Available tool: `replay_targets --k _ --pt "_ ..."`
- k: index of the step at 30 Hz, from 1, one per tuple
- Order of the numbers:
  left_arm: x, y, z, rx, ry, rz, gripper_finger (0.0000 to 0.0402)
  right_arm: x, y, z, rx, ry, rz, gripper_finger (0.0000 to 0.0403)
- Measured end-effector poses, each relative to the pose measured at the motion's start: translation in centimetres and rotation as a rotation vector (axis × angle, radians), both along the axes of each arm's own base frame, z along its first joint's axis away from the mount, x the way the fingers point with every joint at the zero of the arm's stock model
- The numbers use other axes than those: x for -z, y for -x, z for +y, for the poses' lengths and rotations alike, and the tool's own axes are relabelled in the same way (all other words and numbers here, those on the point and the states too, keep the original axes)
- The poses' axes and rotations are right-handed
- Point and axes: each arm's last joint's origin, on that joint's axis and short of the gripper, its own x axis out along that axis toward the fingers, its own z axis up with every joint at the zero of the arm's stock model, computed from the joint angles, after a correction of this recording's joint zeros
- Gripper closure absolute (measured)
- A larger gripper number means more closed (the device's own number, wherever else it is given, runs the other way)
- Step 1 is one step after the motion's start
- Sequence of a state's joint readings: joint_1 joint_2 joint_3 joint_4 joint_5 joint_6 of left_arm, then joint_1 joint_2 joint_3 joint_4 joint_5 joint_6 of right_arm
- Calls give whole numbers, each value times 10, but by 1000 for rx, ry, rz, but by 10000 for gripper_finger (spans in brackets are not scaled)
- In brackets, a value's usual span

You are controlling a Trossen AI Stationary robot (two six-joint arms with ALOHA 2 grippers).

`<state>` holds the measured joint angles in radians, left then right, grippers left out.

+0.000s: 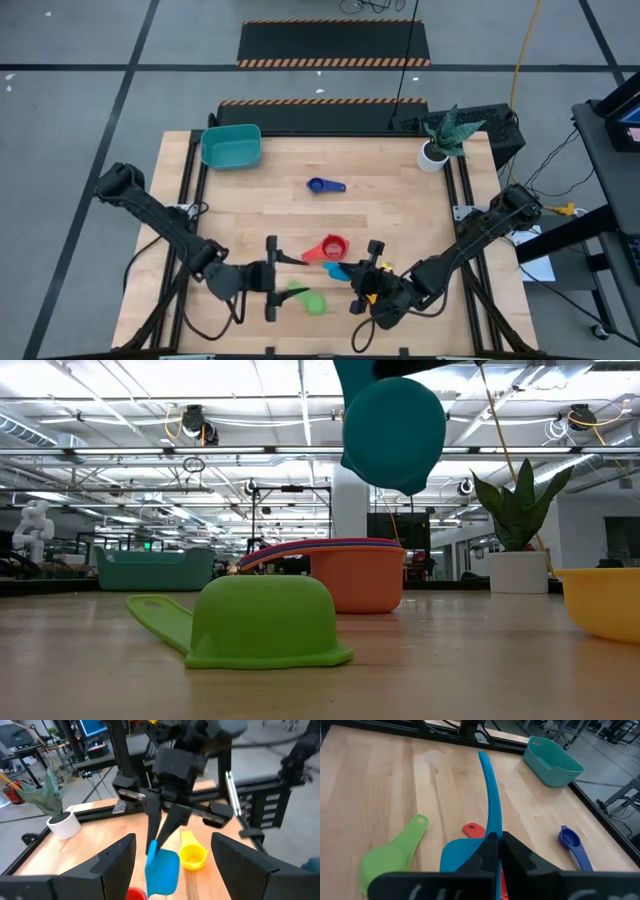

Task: Nest measuring cups in basket
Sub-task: Stack the light blue measuring cup on top of the red measuring cup

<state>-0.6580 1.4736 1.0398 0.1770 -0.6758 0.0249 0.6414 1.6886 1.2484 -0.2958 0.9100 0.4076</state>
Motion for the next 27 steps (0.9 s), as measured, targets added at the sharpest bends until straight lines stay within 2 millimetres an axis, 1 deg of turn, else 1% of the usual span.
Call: replay_targets --k 2,4,7,10,13,15,19,24,27 --pt "-1 -5 -5 -7 -26 38 140 0 0 0 0 0 0 403" --pt "-2 -17 -11 -17 -54 77 140 0 0 0 0 -2 -3 403" --pt "5 -37 -19 -28 -143 185 140 0 0 0 -2 -2 -1 403" --pt "7 -55 -22 -54 -202 263 140 1 0 0 -18 -12 12 403" --pt "2 -66 -22 -126 -241 280 140 1 0 0 -23 -10 17 403" --pt "2 -71 -22 -138 -243 277 144 1 0 1 -32 -17 23 403" --pt "8 -74 -16 -114 -233 330 173 1 0 2 -54 -35 38 403" --pt "16 -74 -3 -162 -191 421 233 1 0 2 -55 -41 36 403" --pt "15 -74 -3 -157 -191 415 269 1 0 2 -54 -43 35 403"
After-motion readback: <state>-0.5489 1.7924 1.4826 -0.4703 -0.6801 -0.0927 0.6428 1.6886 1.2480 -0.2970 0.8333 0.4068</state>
